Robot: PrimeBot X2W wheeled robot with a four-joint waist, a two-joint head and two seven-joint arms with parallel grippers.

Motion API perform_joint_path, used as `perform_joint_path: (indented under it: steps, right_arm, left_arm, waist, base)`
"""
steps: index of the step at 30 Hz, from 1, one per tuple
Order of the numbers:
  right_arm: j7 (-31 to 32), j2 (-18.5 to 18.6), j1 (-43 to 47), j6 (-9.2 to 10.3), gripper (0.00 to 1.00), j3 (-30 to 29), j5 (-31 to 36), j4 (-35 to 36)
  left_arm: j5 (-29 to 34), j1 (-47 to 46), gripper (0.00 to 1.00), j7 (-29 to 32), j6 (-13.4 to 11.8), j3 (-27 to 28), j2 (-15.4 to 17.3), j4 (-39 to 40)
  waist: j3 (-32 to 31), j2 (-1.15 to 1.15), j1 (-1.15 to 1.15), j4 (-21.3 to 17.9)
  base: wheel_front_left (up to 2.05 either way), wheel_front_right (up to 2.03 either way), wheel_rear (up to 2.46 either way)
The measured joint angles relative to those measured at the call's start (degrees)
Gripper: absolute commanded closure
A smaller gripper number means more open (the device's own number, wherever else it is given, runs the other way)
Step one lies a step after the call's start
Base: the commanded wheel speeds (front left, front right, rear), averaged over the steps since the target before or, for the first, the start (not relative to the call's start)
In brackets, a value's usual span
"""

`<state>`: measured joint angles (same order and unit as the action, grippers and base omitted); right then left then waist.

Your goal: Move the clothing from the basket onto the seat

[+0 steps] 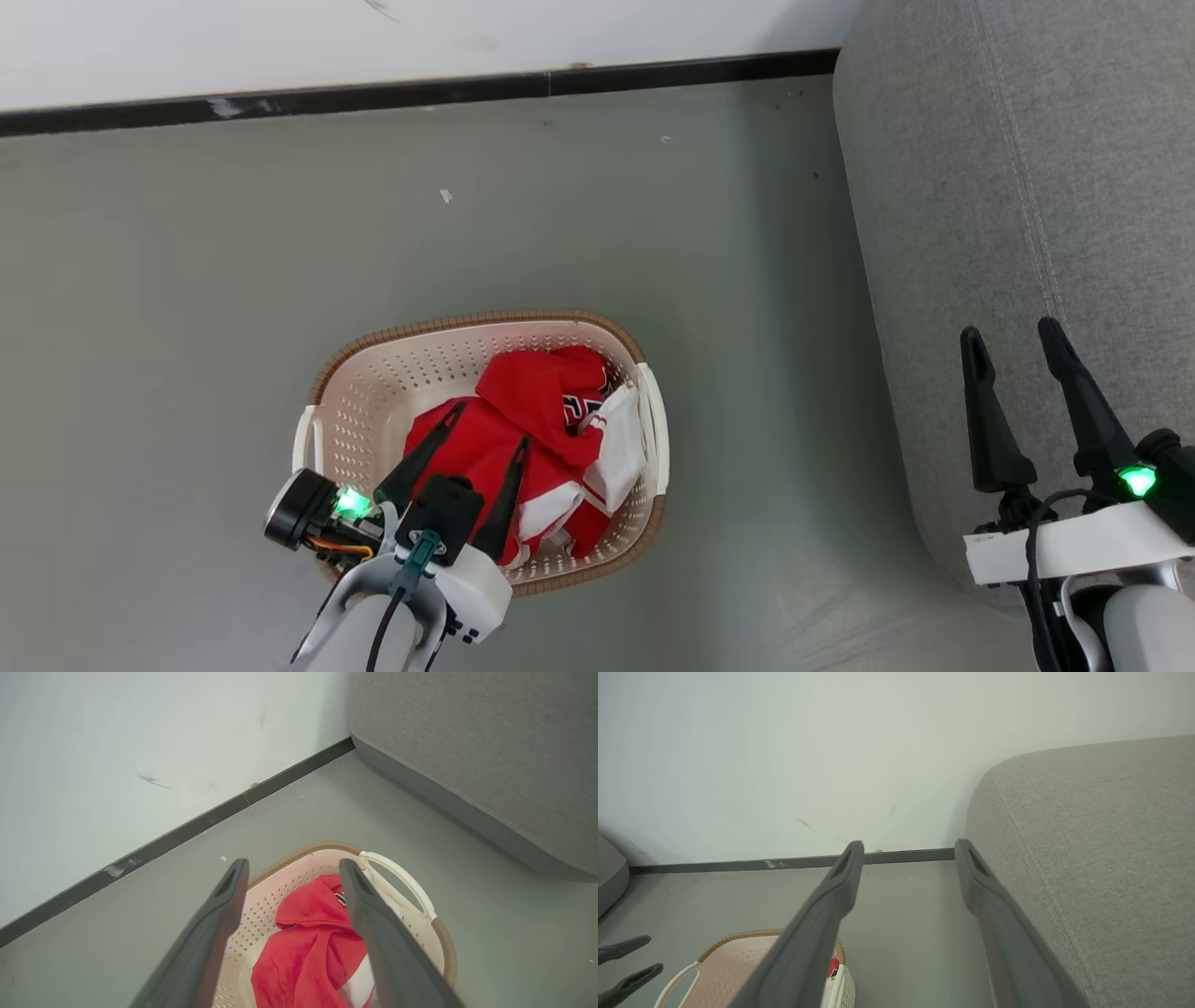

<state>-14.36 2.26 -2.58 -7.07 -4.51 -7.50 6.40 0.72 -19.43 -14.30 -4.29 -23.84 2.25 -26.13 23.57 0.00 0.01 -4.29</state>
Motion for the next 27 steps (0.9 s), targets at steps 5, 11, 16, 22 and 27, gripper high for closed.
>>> perform_joint_path:
  steps: [5,11,16,22,27]
  right_arm:
    - [0.0,0.0,-1.8,0.0,0.0,0.0,-0.3,0.5]
    - [0.0,0.0,-4.1,0.0,0.0,0.1,-0.6,0.7]
    - [0.0,0.0,-6.0,0.0,0.0,0.5,-1.0,0.7]
    - [0.0,0.0,-7.9,0.0,0.0,1.3,-1.9,0.8]
    - [0.0,0.0,-9.1,0.0,0.0,1.9,-2.6,0.8]
  left_arm:
    - [0.4,-3.1,0.0,0.0,0.6,-1.6,-0.1,-2.2]
    - [0.4,-7.0,0.0,0.0,0.9,-3.7,-0.1,-4.9]
    - [0.4,-9.7,0.0,0.0,1.0,-4.8,-0.1,-7.0]
    - [0.4,-11.9,0.0,0.0,1.0,-6.1,-0.1,-10.4]
    - [0.4,-14.6,0.0,0.0,0.9,-6.6,-0.1,-12.7]
  waist:
    - [2.9,0.0,0.0,-1.1]
    - [6.4,0.0,0.0,-2.8]
    - [8.7,0.0,0.0,-4.1]
    - [11.0,0.0,0.0,-5.6]
    - [12.7,0.0,0.0,-6.9]
  base:
    - [0.0,0.0,0.0]
    - [0.0,0.0,0.0]
    - [0.0,0.0,0.0]
    - [0.0,0.0,0.0]
    - [0.0,0.0,0.0]
